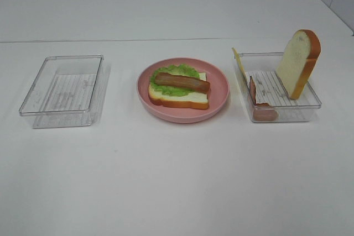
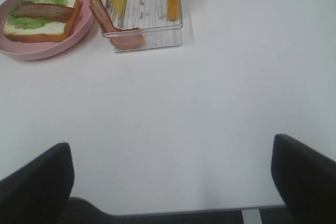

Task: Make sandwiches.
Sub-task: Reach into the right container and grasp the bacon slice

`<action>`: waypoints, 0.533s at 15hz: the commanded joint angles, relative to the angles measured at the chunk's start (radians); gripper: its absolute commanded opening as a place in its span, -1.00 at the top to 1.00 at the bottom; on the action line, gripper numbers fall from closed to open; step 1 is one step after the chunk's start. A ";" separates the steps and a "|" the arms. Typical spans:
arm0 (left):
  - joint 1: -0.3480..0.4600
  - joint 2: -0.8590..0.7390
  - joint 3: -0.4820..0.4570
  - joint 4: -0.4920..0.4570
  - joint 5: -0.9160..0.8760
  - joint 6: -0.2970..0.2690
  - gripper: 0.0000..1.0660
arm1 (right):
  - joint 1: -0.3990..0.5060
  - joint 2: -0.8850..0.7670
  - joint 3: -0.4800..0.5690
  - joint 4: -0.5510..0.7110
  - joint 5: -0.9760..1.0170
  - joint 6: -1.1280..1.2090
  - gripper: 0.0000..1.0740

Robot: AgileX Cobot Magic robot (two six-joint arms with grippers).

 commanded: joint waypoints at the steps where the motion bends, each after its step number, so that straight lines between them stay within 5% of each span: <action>1: 0.148 -0.058 0.002 -0.009 -0.009 0.002 -0.91 | -0.002 -0.030 0.004 0.000 -0.009 -0.004 -0.83; 4: 0.300 -0.172 0.002 -0.009 -0.009 0.002 -0.91 | -0.002 -0.030 0.004 0.000 -0.009 -0.004 -0.83; 8: 0.372 -0.228 0.002 -0.009 -0.009 0.002 -0.91 | -0.002 -0.028 0.004 0.000 -0.009 -0.004 -0.83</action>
